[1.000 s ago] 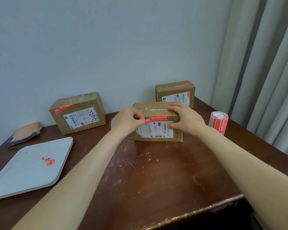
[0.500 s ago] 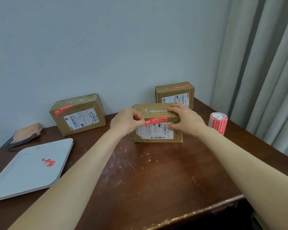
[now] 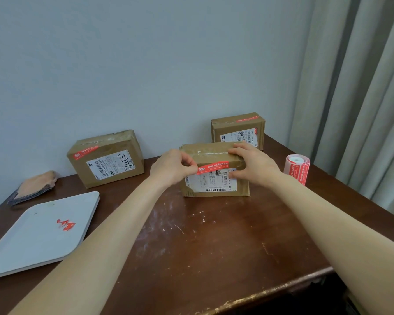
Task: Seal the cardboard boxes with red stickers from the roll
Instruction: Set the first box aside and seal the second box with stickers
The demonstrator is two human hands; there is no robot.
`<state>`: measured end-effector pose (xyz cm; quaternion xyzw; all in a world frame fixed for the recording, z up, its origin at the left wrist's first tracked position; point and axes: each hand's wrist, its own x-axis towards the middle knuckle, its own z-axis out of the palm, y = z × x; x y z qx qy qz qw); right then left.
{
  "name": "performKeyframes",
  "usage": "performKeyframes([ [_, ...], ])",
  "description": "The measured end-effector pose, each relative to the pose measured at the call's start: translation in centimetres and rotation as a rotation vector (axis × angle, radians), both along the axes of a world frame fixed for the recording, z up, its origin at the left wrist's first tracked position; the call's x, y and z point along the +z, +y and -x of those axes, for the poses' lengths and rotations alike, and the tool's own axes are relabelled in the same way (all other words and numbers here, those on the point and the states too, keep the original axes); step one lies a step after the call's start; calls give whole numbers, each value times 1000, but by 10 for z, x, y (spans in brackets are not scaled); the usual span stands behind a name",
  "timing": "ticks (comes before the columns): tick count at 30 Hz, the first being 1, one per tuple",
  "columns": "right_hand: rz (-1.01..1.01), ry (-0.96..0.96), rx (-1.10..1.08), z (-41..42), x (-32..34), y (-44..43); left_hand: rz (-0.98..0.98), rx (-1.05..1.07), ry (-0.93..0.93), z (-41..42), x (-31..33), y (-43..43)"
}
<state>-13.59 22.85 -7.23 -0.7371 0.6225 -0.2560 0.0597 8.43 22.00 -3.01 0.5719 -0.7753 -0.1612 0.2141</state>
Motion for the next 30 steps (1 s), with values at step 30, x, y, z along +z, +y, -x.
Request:
performKeyframes([
  [30, -26, -14, 38, 7, 2, 0, -52, -40, 81, 2, 3, 3],
])
